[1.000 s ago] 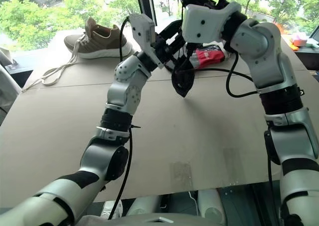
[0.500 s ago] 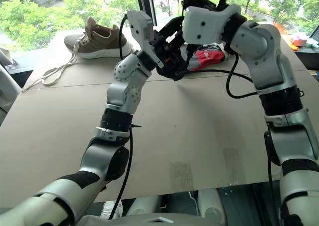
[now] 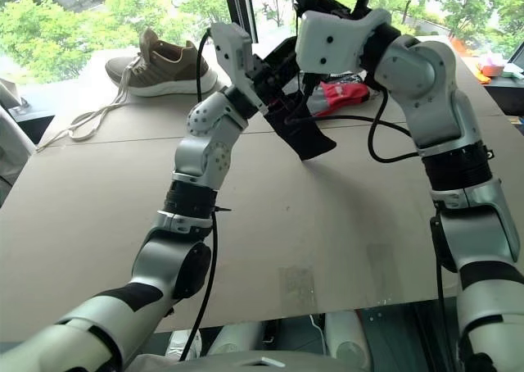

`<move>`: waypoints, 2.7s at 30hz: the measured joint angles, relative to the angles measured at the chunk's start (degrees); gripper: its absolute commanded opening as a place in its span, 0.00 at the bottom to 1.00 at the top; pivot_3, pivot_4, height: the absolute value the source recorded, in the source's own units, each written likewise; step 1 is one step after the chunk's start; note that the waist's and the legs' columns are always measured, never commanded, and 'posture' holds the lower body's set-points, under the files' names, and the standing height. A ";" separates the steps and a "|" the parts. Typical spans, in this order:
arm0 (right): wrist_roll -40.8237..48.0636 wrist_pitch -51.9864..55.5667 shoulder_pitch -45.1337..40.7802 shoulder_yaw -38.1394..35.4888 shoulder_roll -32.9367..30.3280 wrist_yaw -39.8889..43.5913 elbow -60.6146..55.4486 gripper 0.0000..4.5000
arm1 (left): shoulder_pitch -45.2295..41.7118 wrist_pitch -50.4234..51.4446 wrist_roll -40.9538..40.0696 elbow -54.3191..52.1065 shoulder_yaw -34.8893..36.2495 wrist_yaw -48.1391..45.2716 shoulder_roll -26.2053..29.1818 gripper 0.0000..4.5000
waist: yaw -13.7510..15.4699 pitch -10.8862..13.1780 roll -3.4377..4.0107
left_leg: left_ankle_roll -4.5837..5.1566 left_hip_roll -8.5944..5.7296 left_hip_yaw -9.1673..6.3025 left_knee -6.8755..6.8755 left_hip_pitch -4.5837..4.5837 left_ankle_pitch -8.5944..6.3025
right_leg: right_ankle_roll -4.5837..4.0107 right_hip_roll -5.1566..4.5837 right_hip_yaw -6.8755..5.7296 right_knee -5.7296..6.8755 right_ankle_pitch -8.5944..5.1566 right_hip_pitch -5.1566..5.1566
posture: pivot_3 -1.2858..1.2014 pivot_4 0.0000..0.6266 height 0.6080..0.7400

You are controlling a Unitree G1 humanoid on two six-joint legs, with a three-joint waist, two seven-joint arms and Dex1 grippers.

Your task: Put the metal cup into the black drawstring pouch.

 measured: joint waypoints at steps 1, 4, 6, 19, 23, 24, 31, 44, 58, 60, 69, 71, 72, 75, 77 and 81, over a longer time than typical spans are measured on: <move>0.00 0.00 0.00 0.00 0.00 0.00 0.00 0.00 | 0.00 0.02 0.00 0.00 0.00 -0.01 0.00 0.04 | 0.00 0.00 0.00 | 0.00 0.00 0.00 0.00 0.00 0.00 | 0.00 0.00 0.00 0.00 0.00 0.00 | 0.52 0.24 1.00; 0.00 0.03 0.00 0.00 0.00 0.00 -0.02 0.00 | 0.04 0.13 0.00 -0.16 0.00 -0.03 -0.01 0.04 | -0.01 0.00 0.00 | 0.00 0.00 0.00 0.00 0.00 0.00 | 0.00 0.00 0.00 0.01 0.00 0.00 | 0.52 0.24 1.00; 0.00 0.05 0.00 0.00 0.00 0.00 -0.04 0.00 | 0.09 0.14 0.00 -0.39 0.00 -0.04 -0.01 0.04 | -0.01 0.00 0.00 | 0.00 0.00 0.00 0.00 0.00 0.00 | 0.00 0.00 0.00 0.01 0.00 0.00 | 0.52 0.24 1.00; 1.52 1.76 0.02 -1.21 0.88 -0.16 -0.14 0.00 | 2.22 0.07 1.28 -0.45 -0.60 -0.13 1.18 0.04 | -0.02 -0.01 0.01 | 0.00 0.00 0.00 0.03 0.00 0.00 | 0.00 0.00 0.01 0.04 0.00 -0.01 | 0.52 0.24 1.00; 3.49 3.86 -0.80 -3.89 0.86 -0.48 0.18 0.00 | 3.74 0.07 1.89 -0.43 -0.64 -0.18 1.80 0.04 | 0.00 -0.01 0.01 | 0.00 0.00 0.01 0.04 0.00 0.00 | 0.00 -0.01 0.01 0.04 0.00 -0.01 | 0.52 0.24 1.00; 3.77 4.16 -1.46 -4.40 0.85 -0.58 0.35 0.00 | 3.74 0.05 1.90 -0.43 -0.65 -0.21 1.80 0.04 | 0.01 -0.01 0.01 | 0.00 0.00 0.01 0.04 0.00 0.00 | 0.00 -0.01 0.02 0.04 0.00 -0.01 | 0.52 0.24 1.00; 5.37 5.94 -4.62 -6.96 -0.13 -1.46 3.02 0.00 | 4.98 -0.22 2.57 -0.43 -1.17 -1.22 1.98 0.04 | -0.01 -0.01 0.02 | 0.00 0.00 0.03 0.04 0.00 0.00 | 0.00 -0.01 0.04 0.04 0.00 0.00 | 0.52 0.24 1.00; 11.94 14.58 -8.40 -11.24 2.79 -5.44 6.91 0.00 | 7.19 -1.58 4.79 -1.30 -3.09 -1.38 2.32 0.04 | -0.06 -0.02 0.02 | 0.00 0.01 0.08 0.04 0.01 0.00 | 0.00 -0.03 0.13 0.12 0.00 -0.04 | 0.52 0.24 1.00; 14.84 16.95 -9.63 -14.62 1.98 -7.46 3.71 0.00 | 10.98 1.84 3.30 -1.54 -2.80 -3.56 2.33 0.60 | -0.03 -0.04 0.05 | 0.01 0.00 0.16 0.03 -0.04 0.00 | 0.00 -0.04 0.19 0.17 0.00 -0.12 | 0.52 0.24 1.00; 14.83 16.97 -9.63 -14.61 1.98 -7.39 3.70 0.00 | 11.23 2.41 2.96 -1.67 -2.80 -3.96 2.49 0.60 | -0.05 -0.04 0.05 | 0.01 0.01 0.18 0.03 -0.01 0.00 | 0.00 -0.04 0.21 0.20 0.00 -0.12 | 0.52 0.24 1.00; 15.28 17.42 -9.61 -14.61 1.99 -6.58 3.68 0.00 | 15.40 4.12 2.86 -5.64 -2.22 -3.12 4.57 0.60 | -0.07 -0.04 0.05 | 0.01 0.02 0.27 0.01 -0.01 -0.01 | 0.00 -0.02 0.35 0.23 0.00 -0.20 | 0.52 0.24 1.00; 15.84 17.46 -9.61 -14.60 2.19 -5.98 3.66 0.00 | 15.67 4.60 2.81 -6.51 -1.43 -2.21 5.26 0.60 | -0.09 -0.04 0.05 | 0.01 0.02 0.27 0.01 -0.01 -0.01 | 0.00 -0.02 0.35 0.24 0.00 -0.20 | 0.52 0.24 1.00; 16.02 17.50 -9.61 -14.60 2.25 -5.85 3.65 0.00 | 15.73 4.73 2.80 -6.59 -0.96 -1.97 5.40 0.60 | -0.10 -0.04 0.05 | 0.01 0.02 0.27 0.01 -0.01 -0.01 | 0.00 -0.02 0.35 0.25 0.00 -0.21 | 0.52 0.24 1.00; 19.74 19.97 -9.50 -14.77 4.83 -4.00 1.68 0.00 | 16.81 5.67 2.28 -7.19 1.11 -1.17 8.20 0.60 | -0.63 -0.05 0.07 | 0.01 0.07 0.32 -0.01 0.02 -0.01 | -0.01 0.03 0.44 0.31 0.00 -0.27 | 0.52 0.24 1.00; 22.91 22.73 -8.86 -14.84 6.18 -2.82 -0.93 0.00 | 17.73 6.23 1.72 -7.19 2.73 -1.18 10.56 0.60 | -0.86 -0.05 0.07 | 0.01 0.08 0.31 -0.02 0.01 -0.01 | -0.01 0.03 0.42 0.35 0.00 -0.30 | 0.52 0.24 1.00; 27.33 29.02 -4.72 -15.66 4.76 -0.48 -6.76 0.00 | 20.57 8.34 0.59 -7.19 6.12 -2.00 15.99 0.60 | -0.56 -0.12 -0.04 | 0.02 0.04 0.26 0.00 -0.01 -0.01 | 0.00 -0.04 0.34 0.26 0.00 -0.24 | 0.52 0.24 1.00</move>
